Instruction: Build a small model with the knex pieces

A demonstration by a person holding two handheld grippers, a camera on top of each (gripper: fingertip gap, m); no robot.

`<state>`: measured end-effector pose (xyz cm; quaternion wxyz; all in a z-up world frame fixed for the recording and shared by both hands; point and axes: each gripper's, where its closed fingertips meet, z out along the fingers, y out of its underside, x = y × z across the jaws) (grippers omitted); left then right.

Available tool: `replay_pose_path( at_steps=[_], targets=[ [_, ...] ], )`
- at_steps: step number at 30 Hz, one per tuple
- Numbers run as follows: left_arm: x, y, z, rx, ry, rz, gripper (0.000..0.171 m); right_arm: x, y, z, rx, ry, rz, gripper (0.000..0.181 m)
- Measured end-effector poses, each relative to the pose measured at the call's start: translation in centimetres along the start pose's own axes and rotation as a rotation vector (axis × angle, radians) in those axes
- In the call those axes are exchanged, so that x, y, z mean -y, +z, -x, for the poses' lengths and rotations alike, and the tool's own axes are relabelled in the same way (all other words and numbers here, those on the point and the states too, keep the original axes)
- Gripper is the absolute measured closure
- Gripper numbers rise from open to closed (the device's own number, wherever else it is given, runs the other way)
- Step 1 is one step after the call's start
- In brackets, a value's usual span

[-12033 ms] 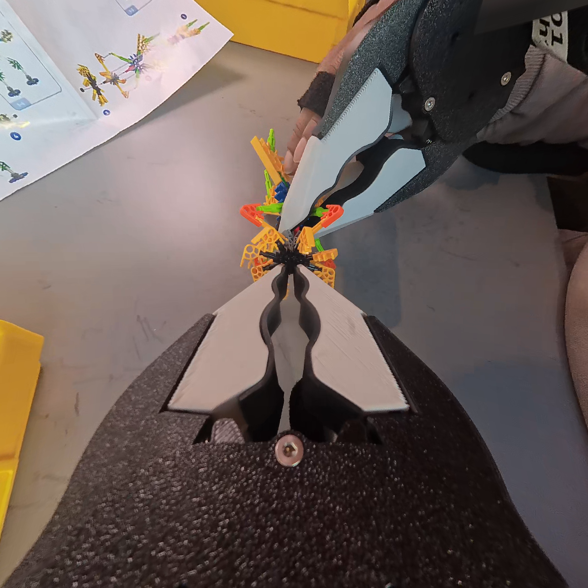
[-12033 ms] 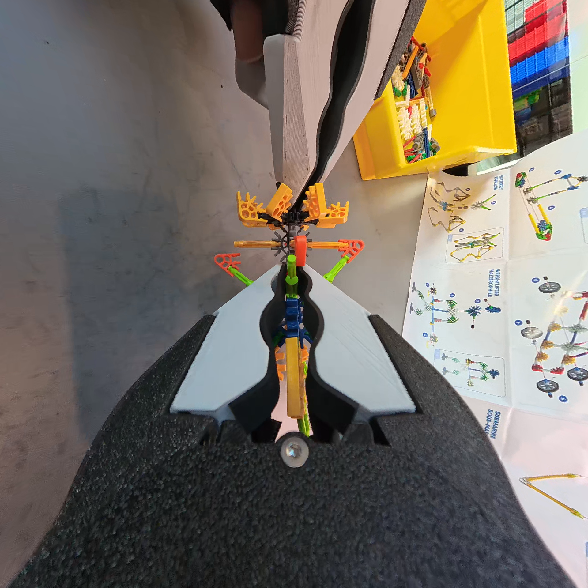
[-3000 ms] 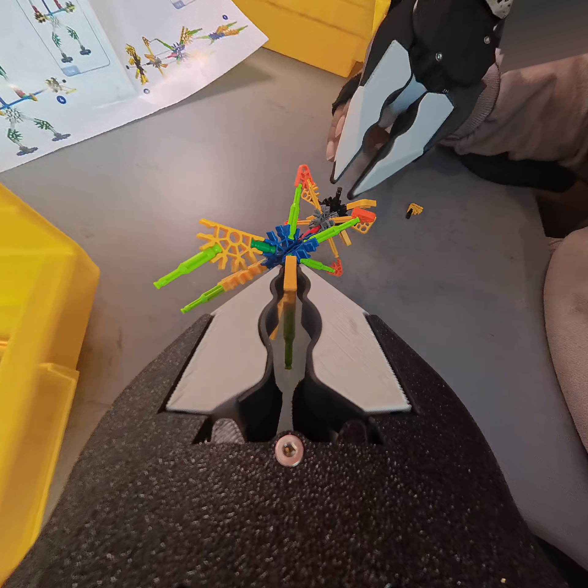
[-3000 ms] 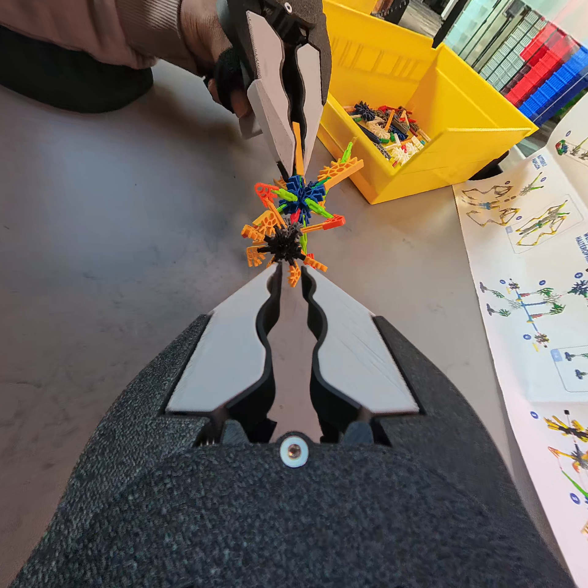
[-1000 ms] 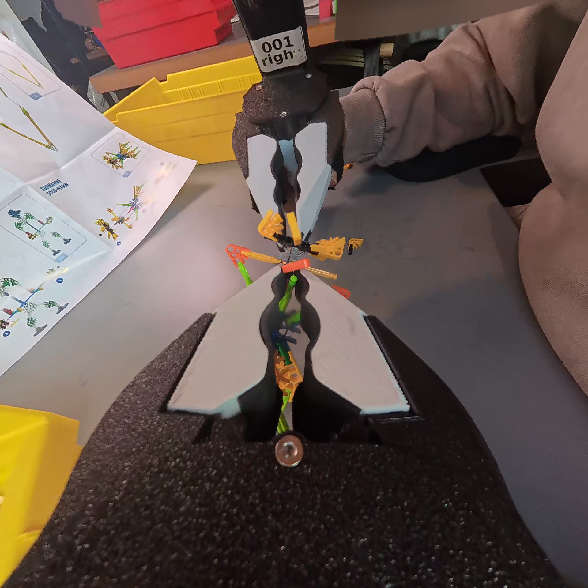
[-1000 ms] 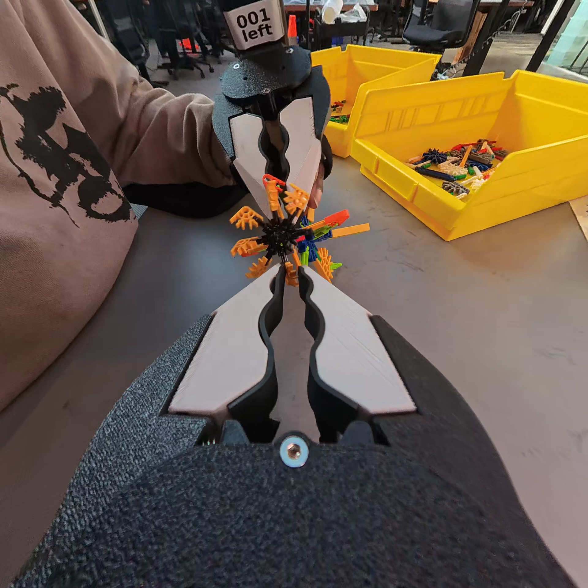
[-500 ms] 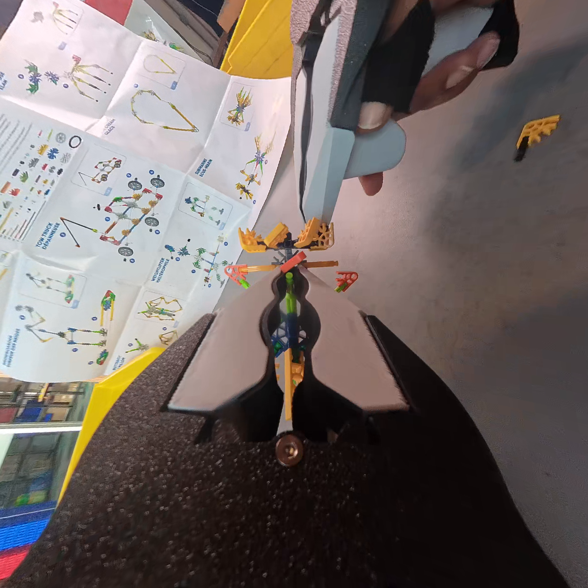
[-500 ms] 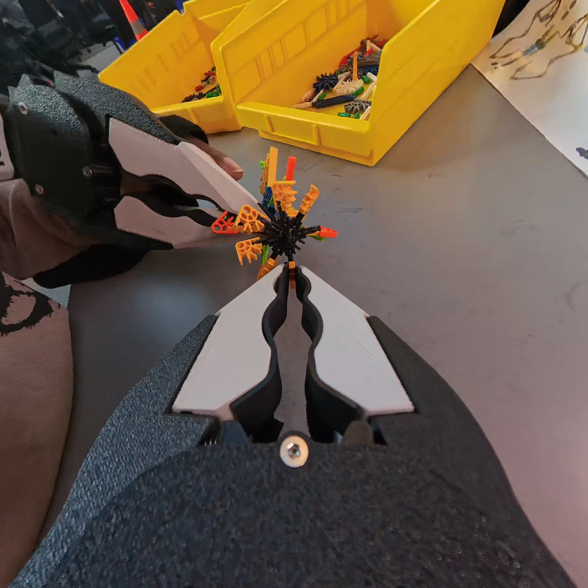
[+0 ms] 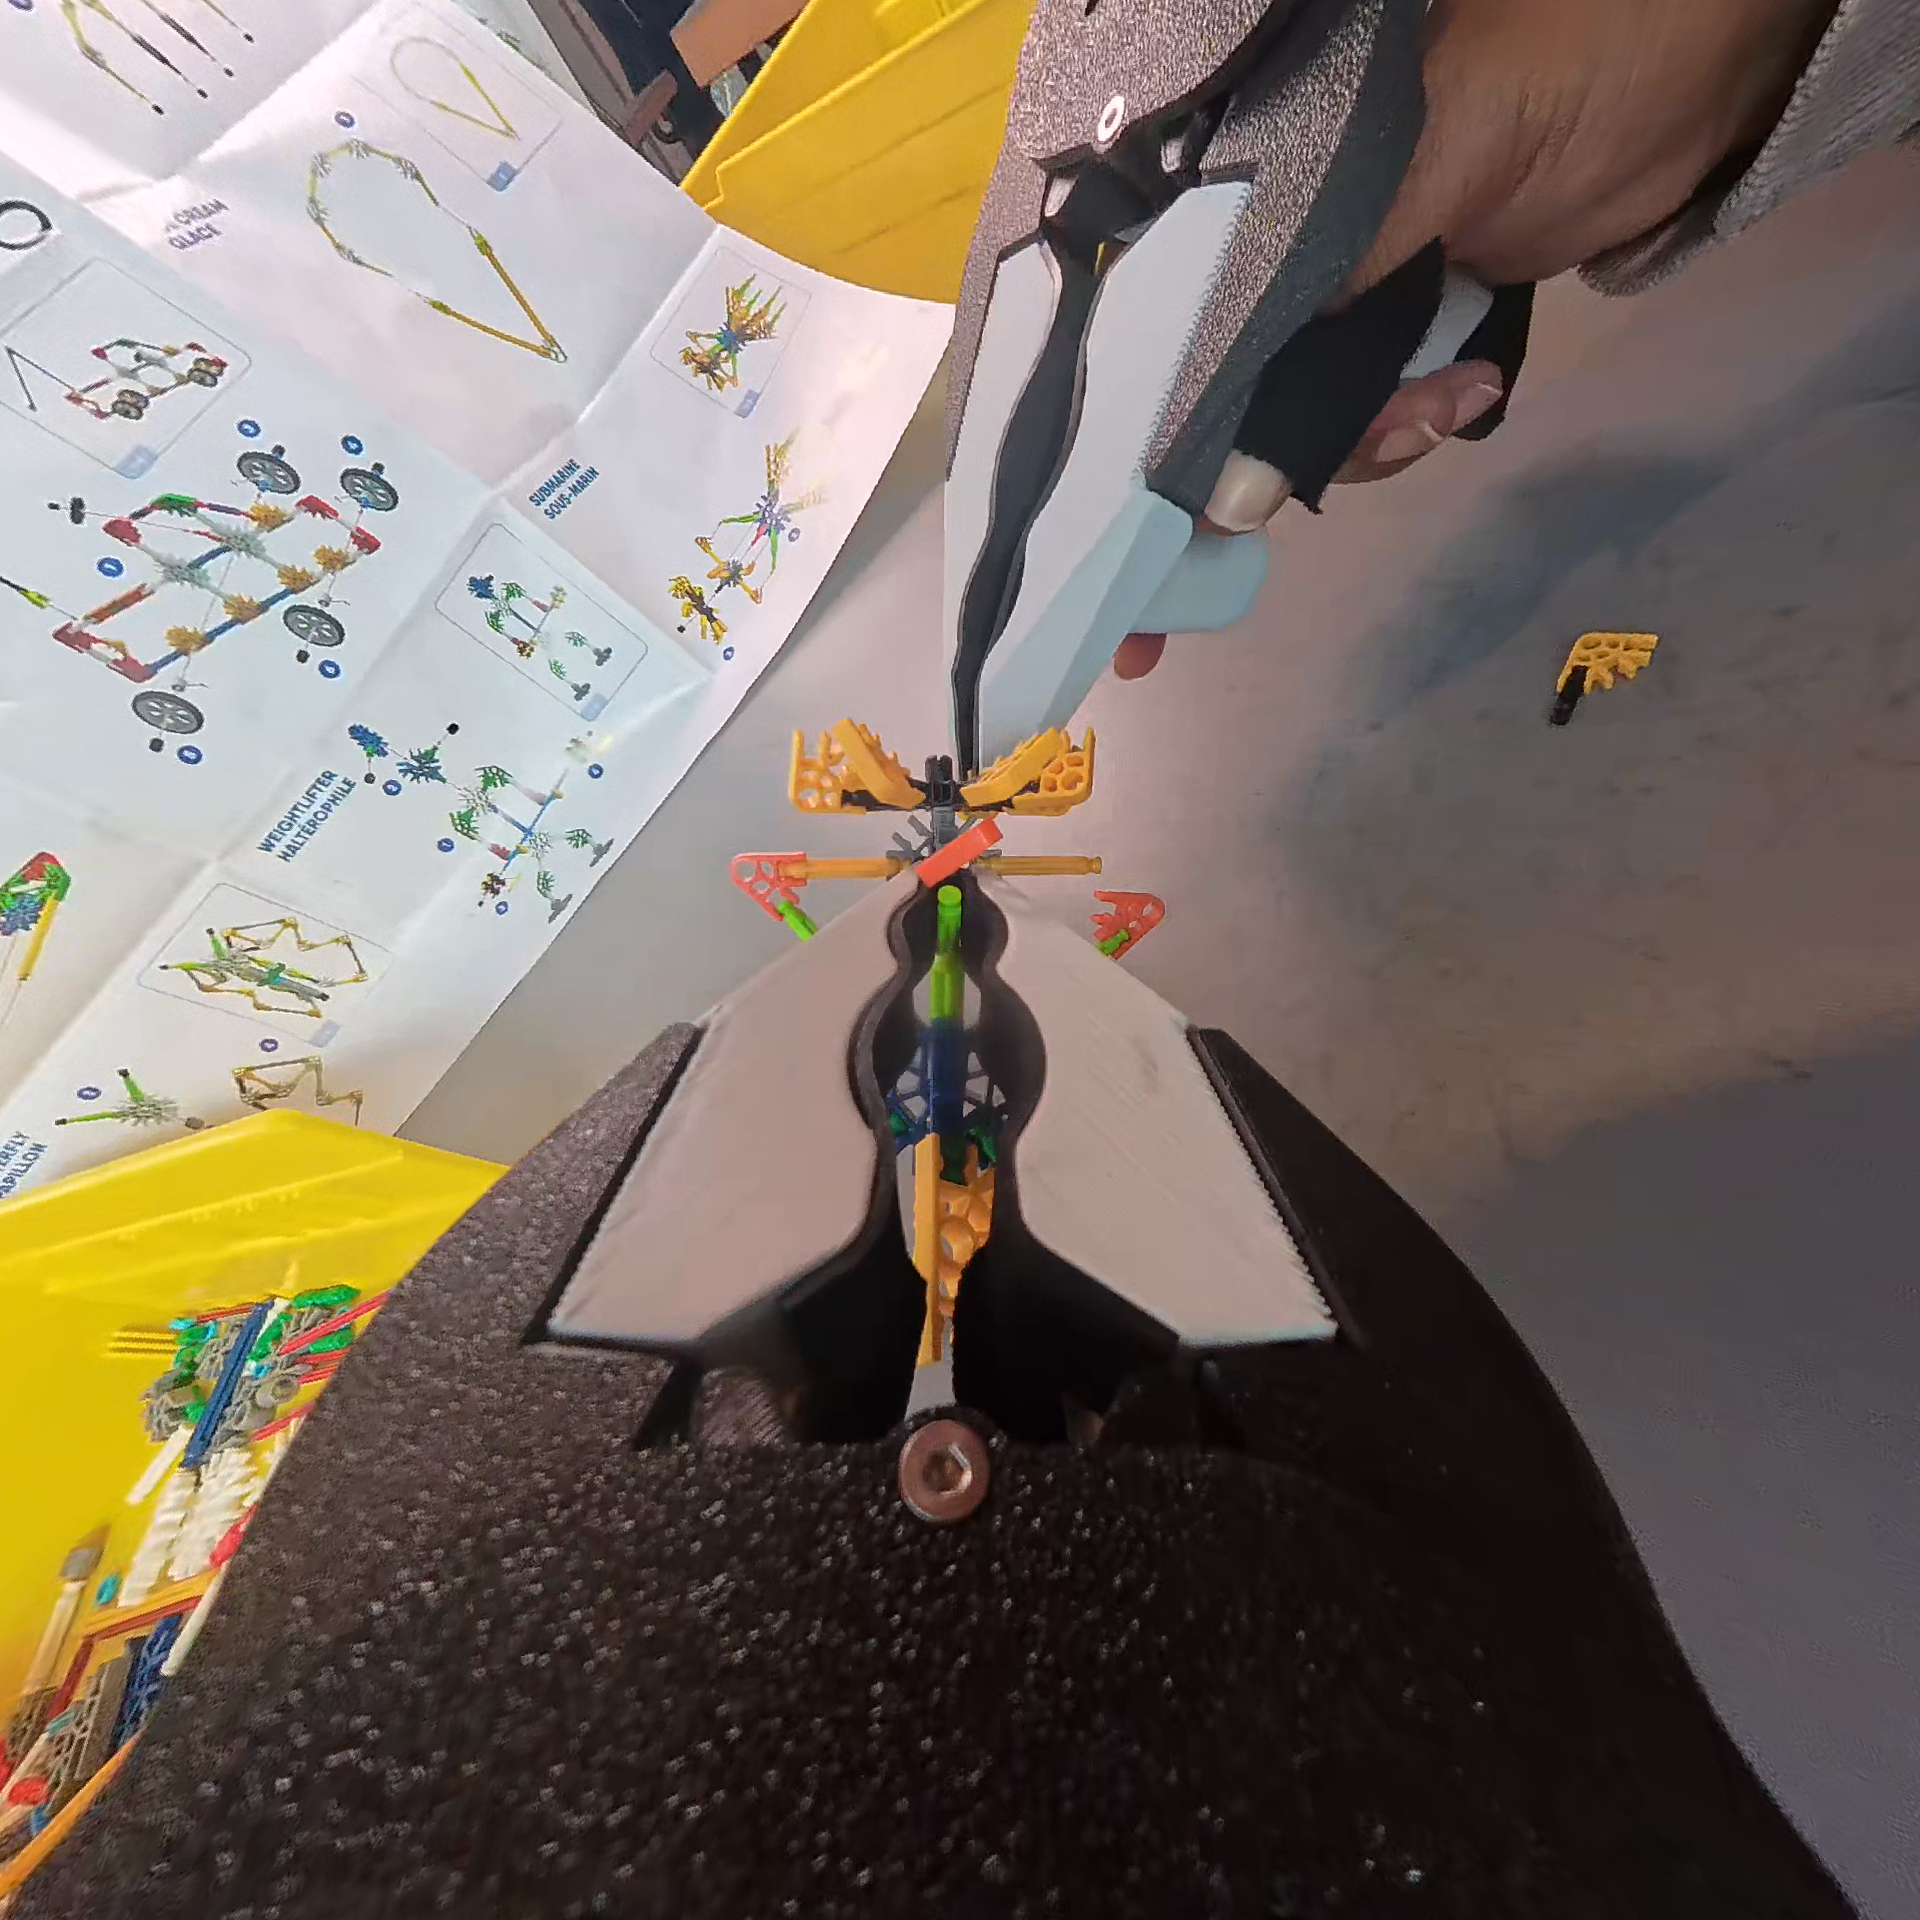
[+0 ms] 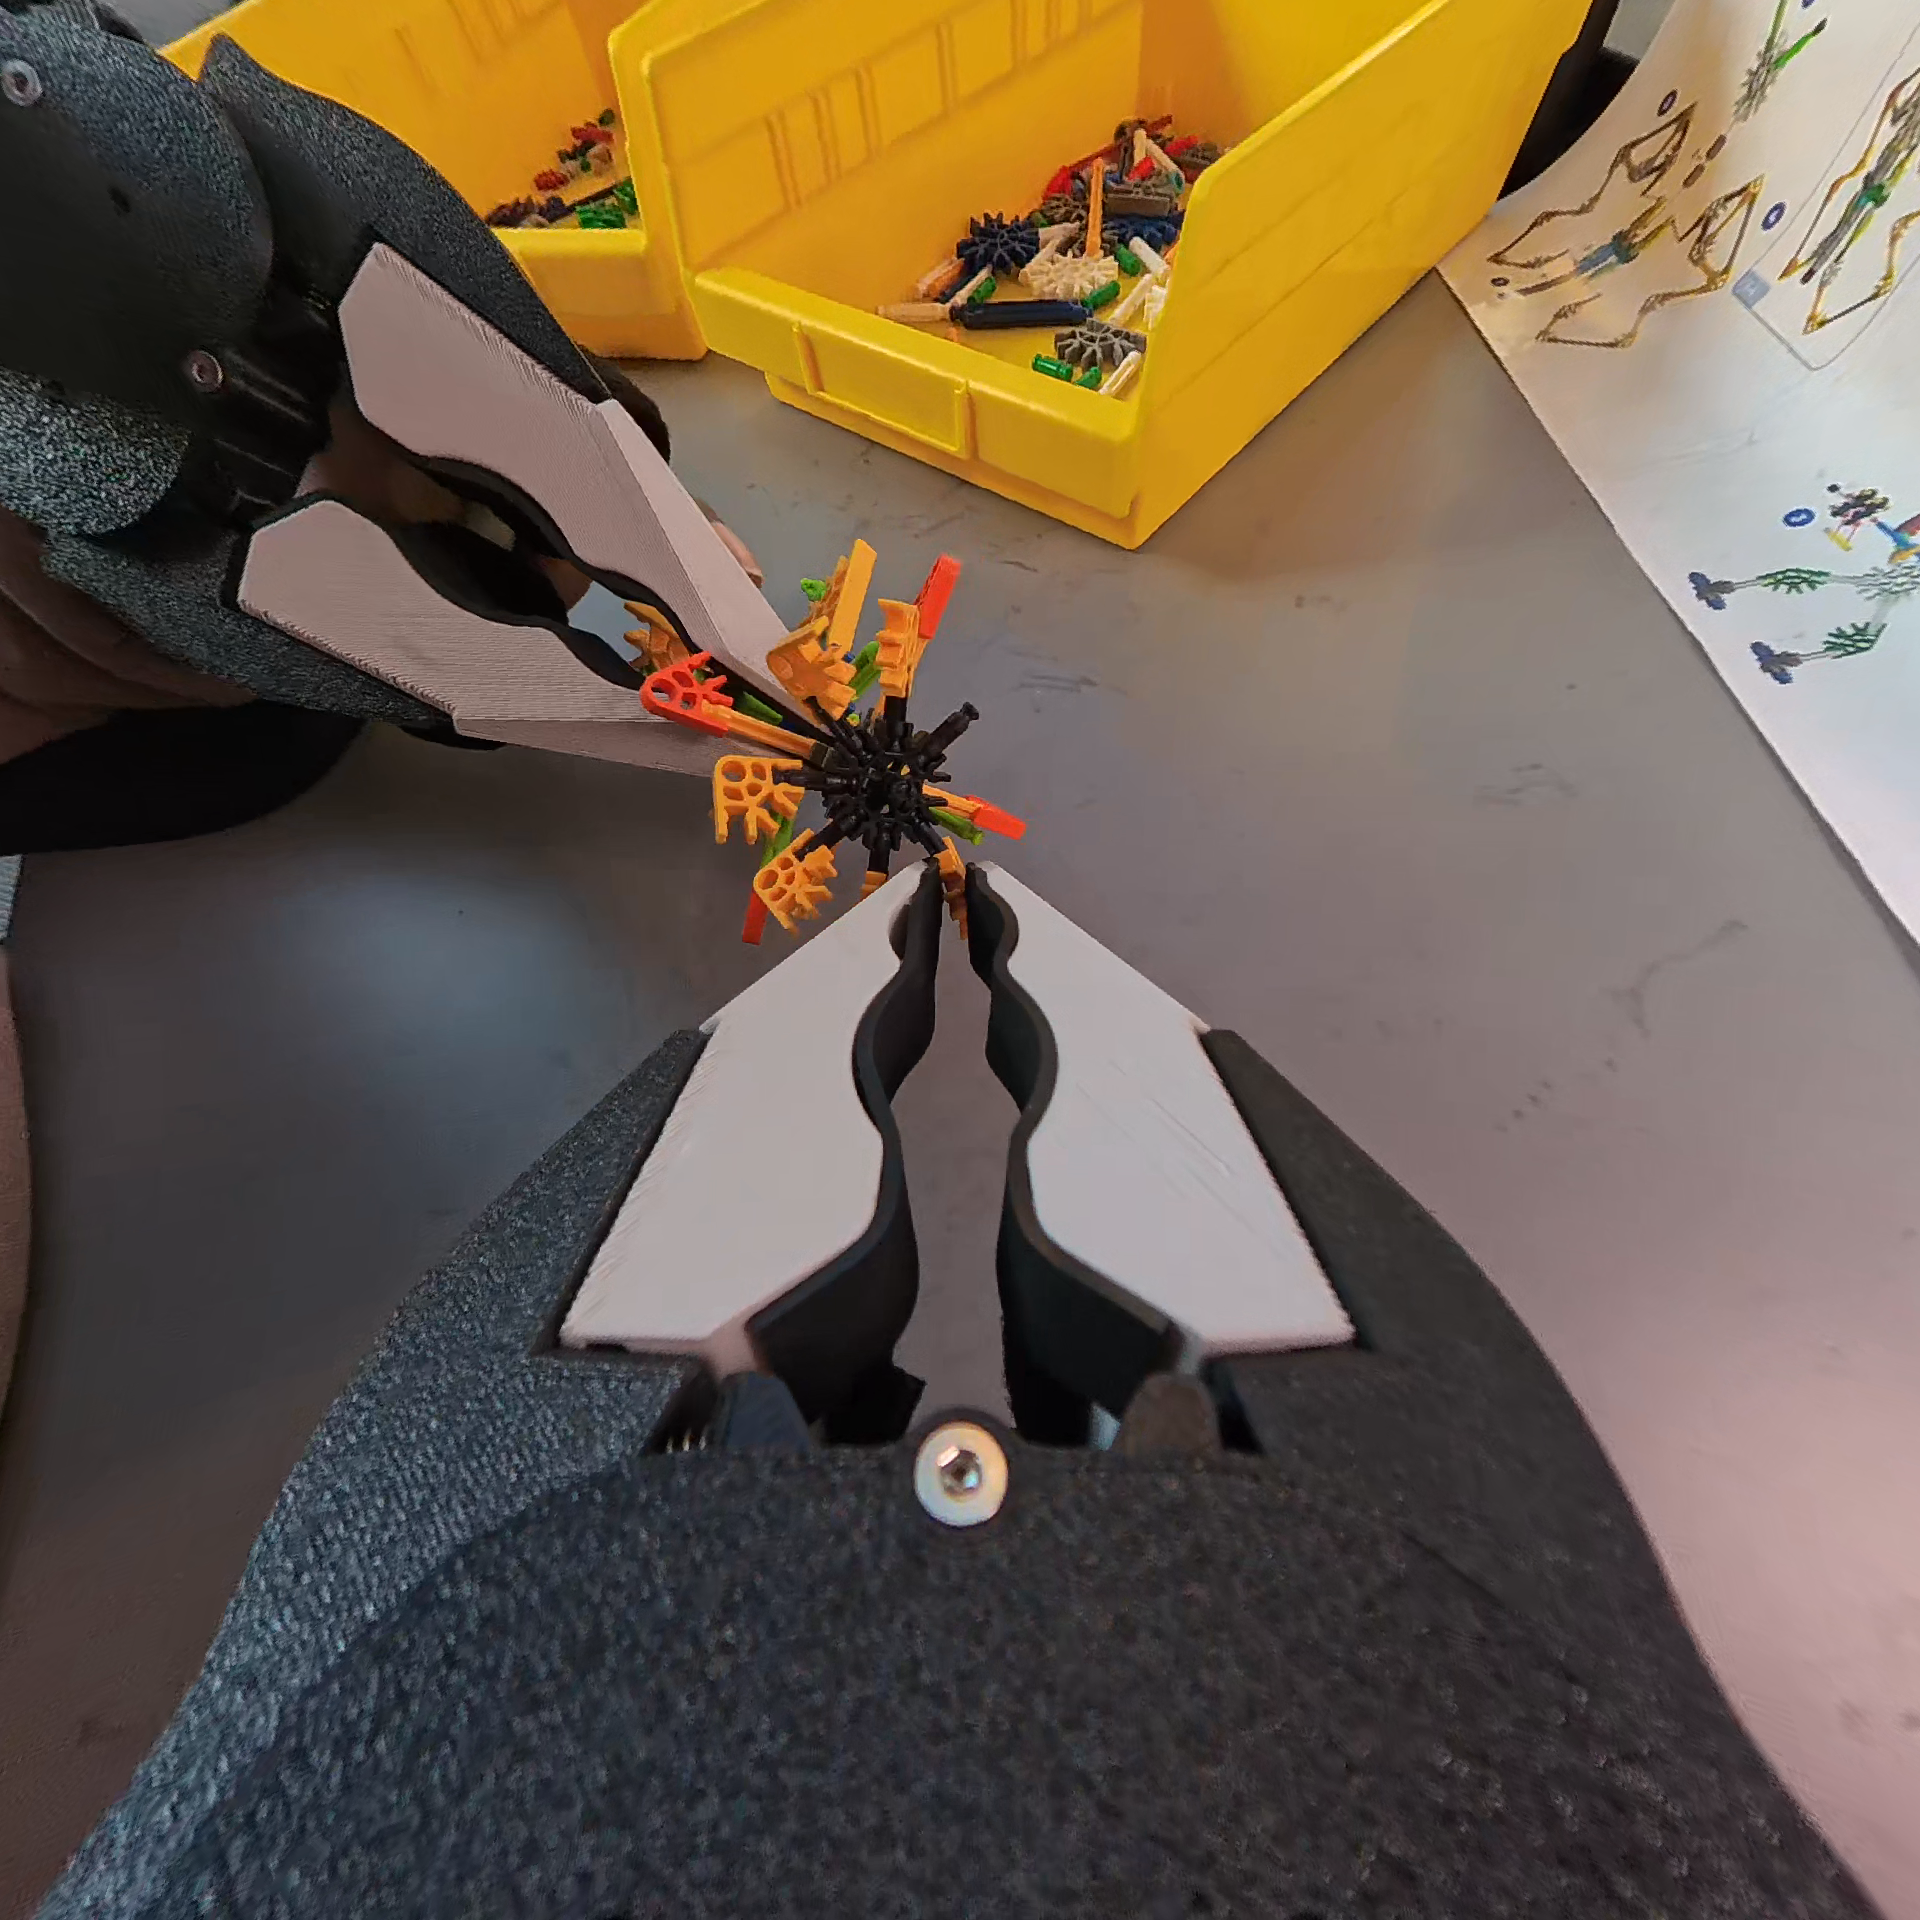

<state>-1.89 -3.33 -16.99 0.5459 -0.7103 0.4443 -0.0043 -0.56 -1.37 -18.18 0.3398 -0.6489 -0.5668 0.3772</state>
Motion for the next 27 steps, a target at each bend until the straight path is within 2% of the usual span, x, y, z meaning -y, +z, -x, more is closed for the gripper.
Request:
replay_pose_path(
  at_steps=[5, 10, 12, 15, 18, 21, 26, 27],
  targets=[
    [0.4, -0.3, 0.4, 0.020, 0.006, -0.022, 0.168, 0.7, -0.2, 0.0, 0.021, 0.047, -0.036, 0.179],
    [0.8, -0.9, 0.9, 0.037, -0.026, -0.093, 0.169, 0.8, -0.4, 1.8, 0.176, 0.027, -0.089, 0.179],
    [1.6, -1.4, 1.1, 0.036, -0.039, -0.135, 0.169, 0.3, -0.3, 1.7, 0.191, 0.041, -0.079, 0.173],
    [1.9, -1.6, 1.0, 0.046, -0.015, -0.157, 0.168, 1.4, -0.8, 2.7, 0.255, 0.055, -0.151, 0.171],
    [1.9, -1.6, 0.7, 0.026, -0.012, -0.165, 0.168, 1.9, -1.1, 2.5, 0.242, 0.048, -0.182, 0.170],
    [2.0, -1.6, 0.4, 0.009, -0.019, -0.170, 0.169, 2.0, -1.2, 2.6, 0.236, 0.024, -0.181, 0.180],
    [1.7, -1.4, 0.6, -0.028, -0.086, -0.127, 0.170, 1.8, -1.2, 1.5, 0.156, 0.010, -0.142, 0.180],
    [1.7, -1.6, 0.8, -0.014, -0.079, -0.127, 0.170, 1.4, -1.0, -0.1, 0.072, 0.042, -0.116, 0.181]
  ],
)
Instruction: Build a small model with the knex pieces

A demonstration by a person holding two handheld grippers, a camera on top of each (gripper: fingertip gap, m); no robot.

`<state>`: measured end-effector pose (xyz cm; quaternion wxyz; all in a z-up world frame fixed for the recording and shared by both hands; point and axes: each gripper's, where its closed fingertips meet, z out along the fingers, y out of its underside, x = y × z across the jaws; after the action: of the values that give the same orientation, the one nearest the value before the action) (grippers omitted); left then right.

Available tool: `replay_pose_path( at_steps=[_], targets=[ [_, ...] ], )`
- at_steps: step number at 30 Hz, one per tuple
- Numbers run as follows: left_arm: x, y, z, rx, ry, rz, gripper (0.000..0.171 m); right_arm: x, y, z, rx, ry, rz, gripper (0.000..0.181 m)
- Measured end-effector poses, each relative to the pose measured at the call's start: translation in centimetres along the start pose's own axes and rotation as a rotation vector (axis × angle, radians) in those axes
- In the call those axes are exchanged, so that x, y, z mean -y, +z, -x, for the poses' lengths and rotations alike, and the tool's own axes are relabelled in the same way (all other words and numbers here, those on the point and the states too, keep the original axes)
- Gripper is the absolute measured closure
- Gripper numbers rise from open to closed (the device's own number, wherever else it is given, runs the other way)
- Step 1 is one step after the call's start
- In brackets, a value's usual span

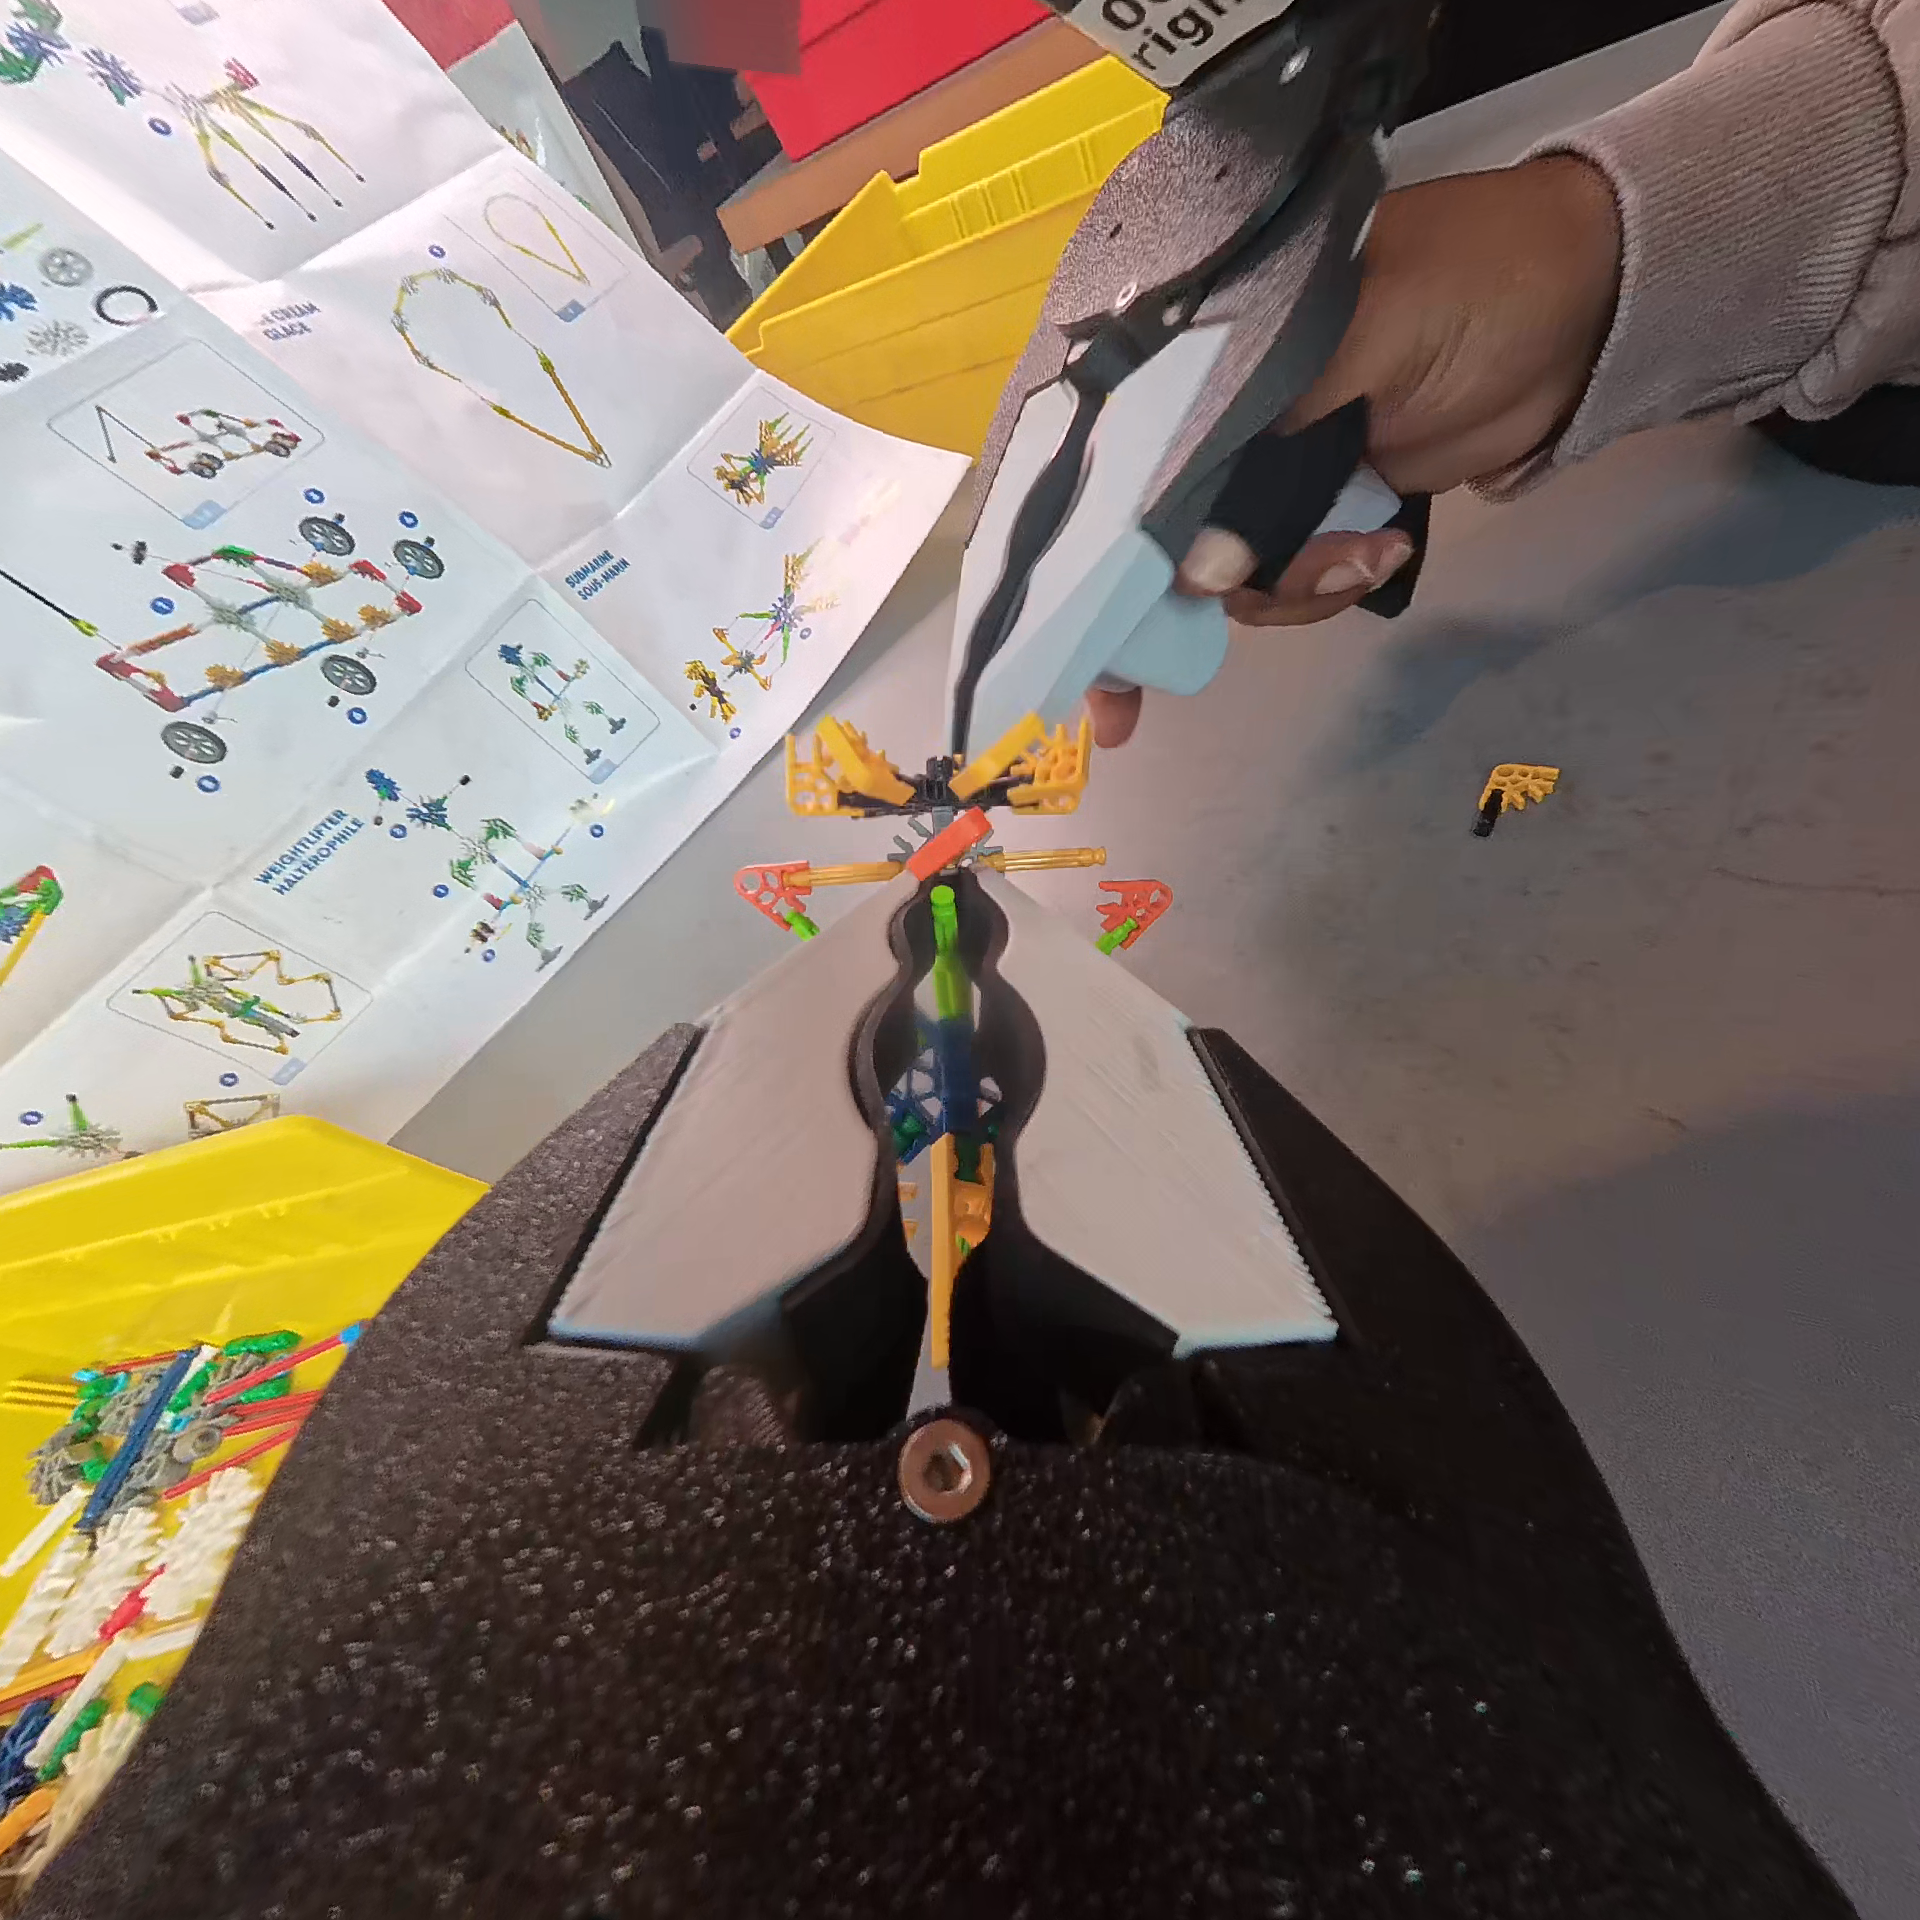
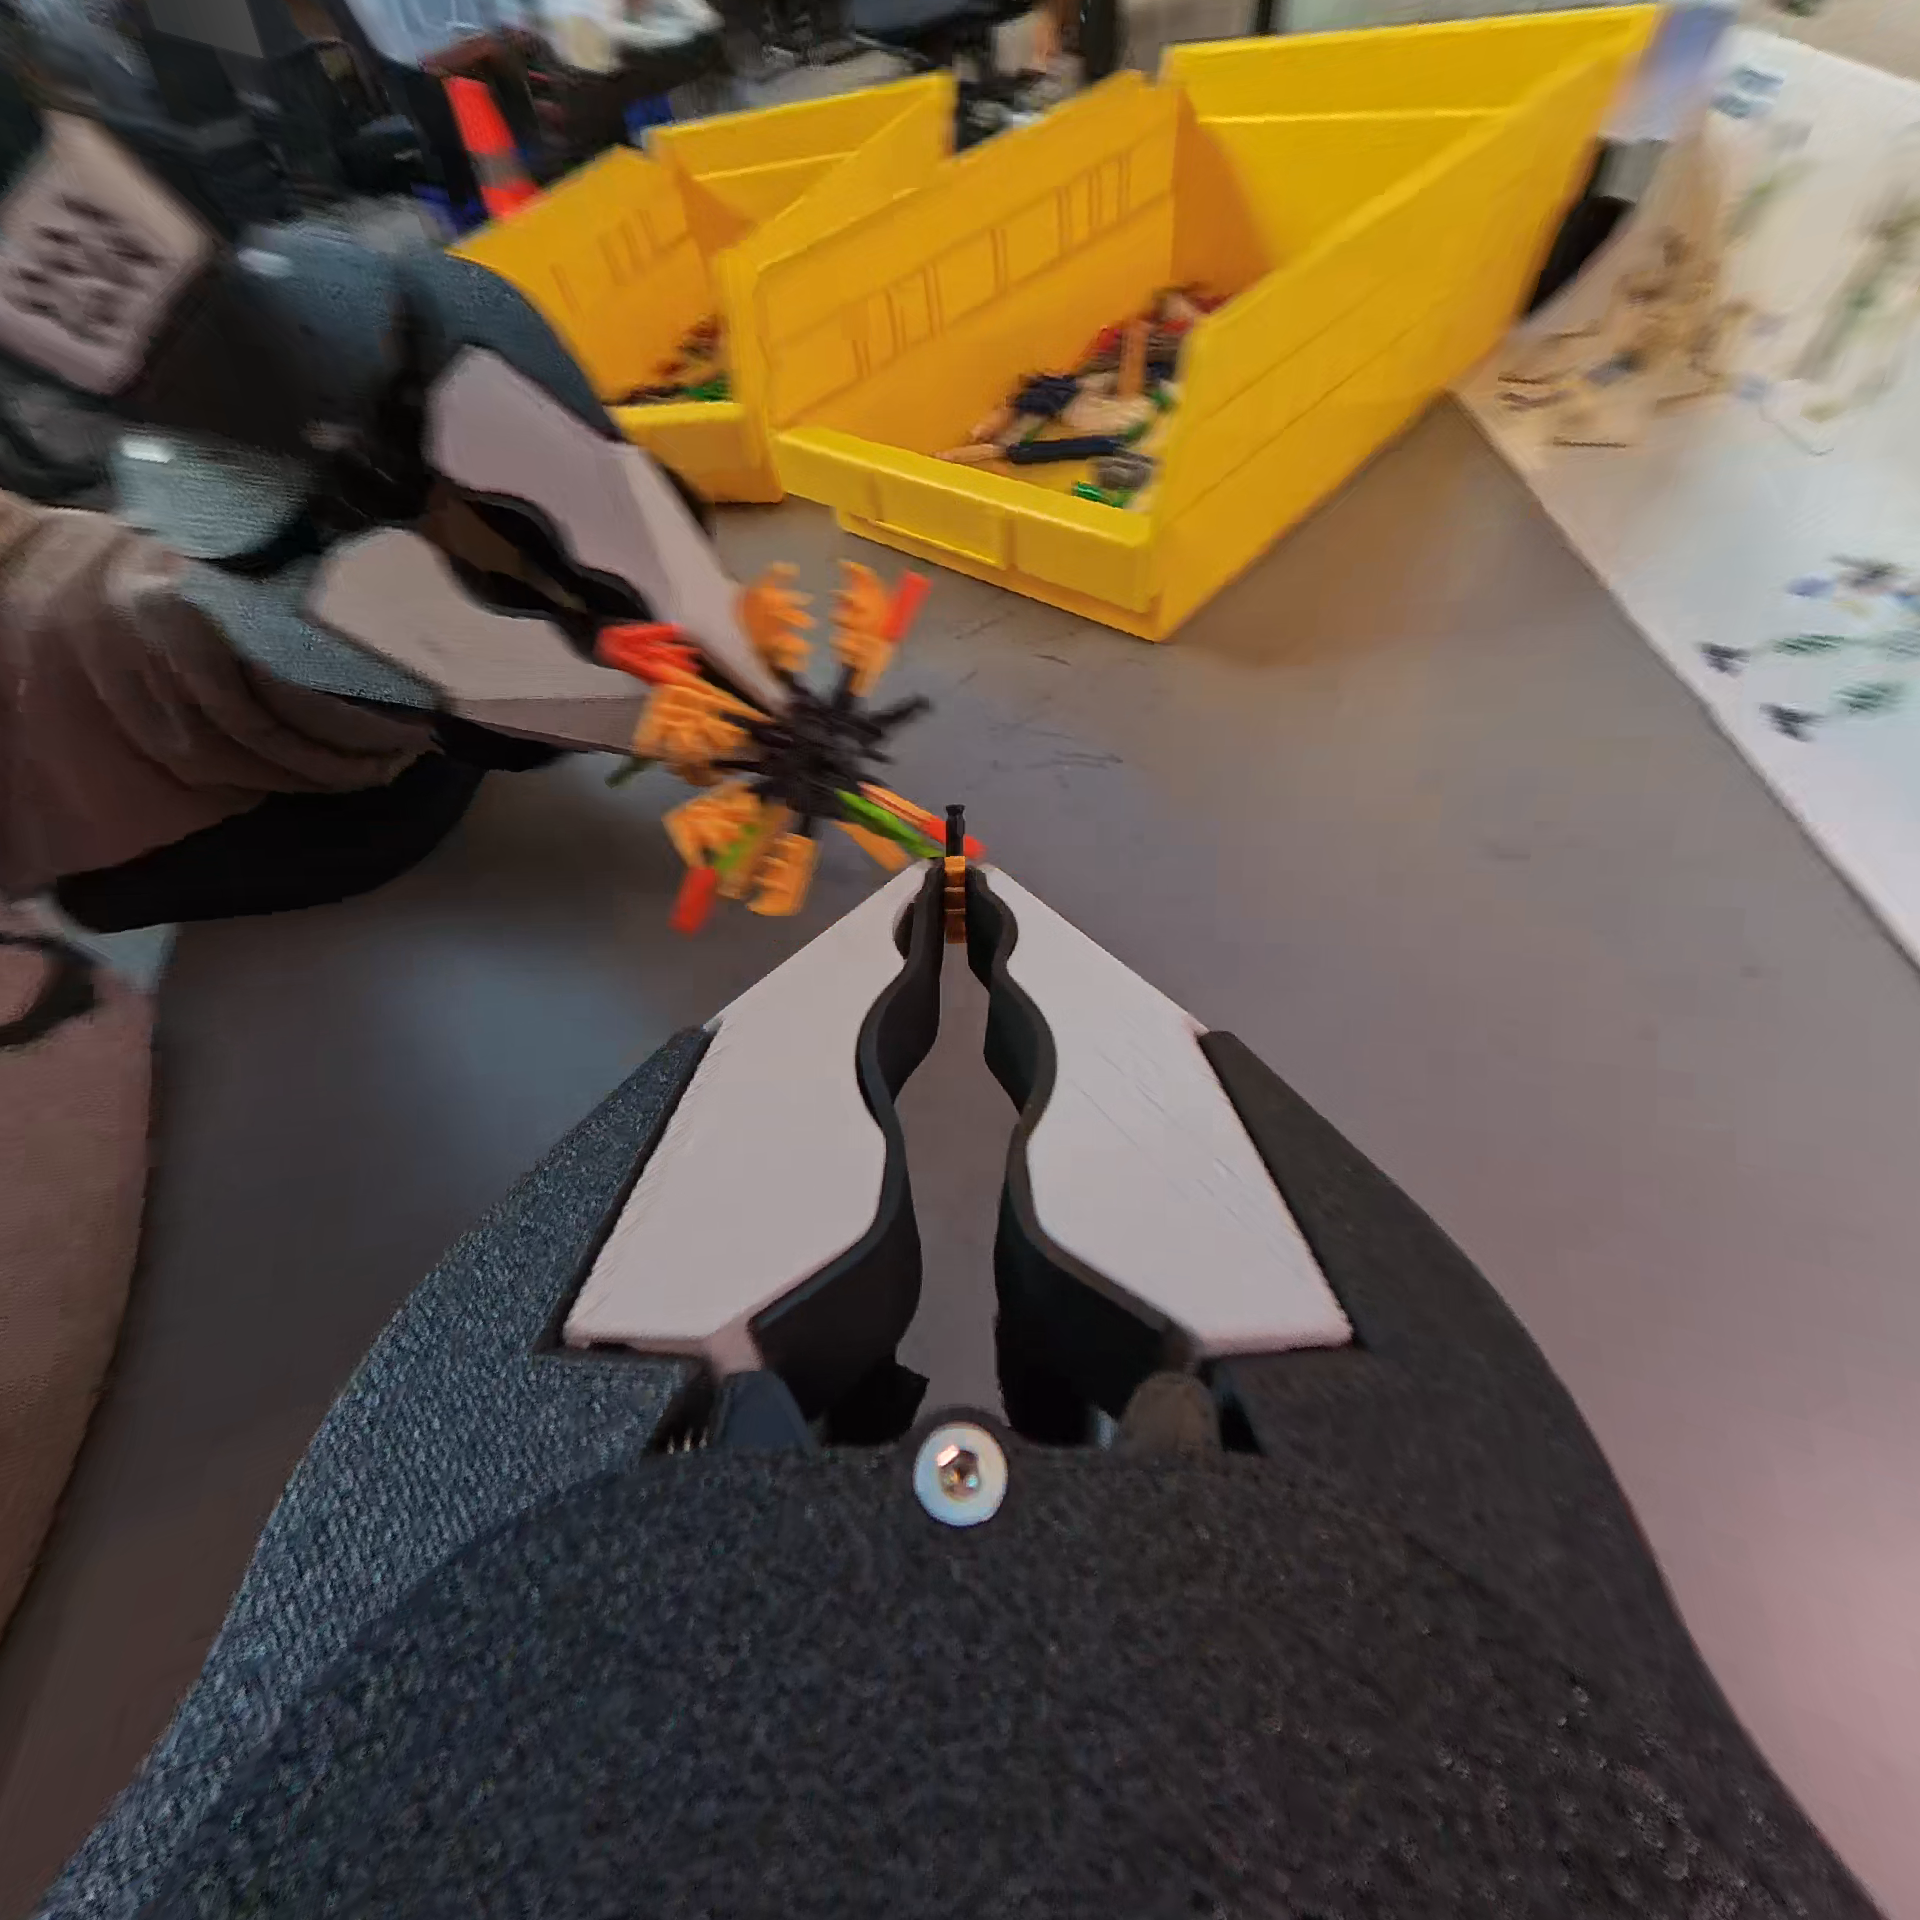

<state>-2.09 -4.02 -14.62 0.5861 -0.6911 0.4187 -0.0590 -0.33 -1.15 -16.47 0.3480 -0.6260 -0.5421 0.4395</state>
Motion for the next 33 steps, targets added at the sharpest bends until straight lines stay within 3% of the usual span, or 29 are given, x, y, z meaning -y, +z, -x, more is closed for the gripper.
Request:
replay_pose_path(
  at_steps=[1, 3, 5, 7, 13, 19, 22, 25, 28, 33],
  targets=[
    [0.3, -0.6, 0.5, 0.022, 0.006, -0.014, 0.169, -0.8, -0.9, -3.0, -0.128, -0.022, 0.027, 0.181],
    [0.5, -1.6, 1.2, 0.058, 0.013, -0.019, 0.170, 0.1, -3.3, -5.1, -0.108, 0.144, -0.068, 0.181],
    [0.1, -1.3, 1.6, 0.064, -0.013, -0.001, 0.170, 1.0, -3.3, -3.7, -0.139, -0.009, -0.043, 0.181],
    [-0.8, -0.6, 1.7, 0.031, -0.072, 0.022, 0.169, 0.6, -1.8, -1.8, -0.072, -0.058, 0.028, 0.180],
    [-3.9, 0.1, 1.5, 0.014, -0.082, 0.149, 0.167, -1.8, -1.3, -1.6, -0.016, -0.148, 0.099, 0.180],
    [-3.8, 0.2, 0.9, -0.012, -0.066, 0.145, 0.167, -7.9, -0.6, -2.4, -0.055, -0.306, 0.430, 0.179],
    [-3.4, 0.2, 0.5, -0.028, -0.057, 0.126, 0.167, -7.1, -0.5, -2.4, -0.080, -0.330, 0.402, 0.154],
    [-3.1, 0.4, 0.2, -0.030, -0.078, 0.118, 0.167, -4.4, -0.4, 0.1, 0.021, -0.302, 0.257, 0.138],
    [-2.5, 0.6, 0.4, -0.022, -0.152, 0.104, 0.167, -1.5, 0.2, 2.3, -0.027, -0.457, 0.122, 0.147],
    [-1.6, 0.9, 0.5, -0.033, -0.293, 0.079, 0.167, 1.0, 1.0, 2.5, -0.269, -0.660, 0.026, 0.165]
  ],
)
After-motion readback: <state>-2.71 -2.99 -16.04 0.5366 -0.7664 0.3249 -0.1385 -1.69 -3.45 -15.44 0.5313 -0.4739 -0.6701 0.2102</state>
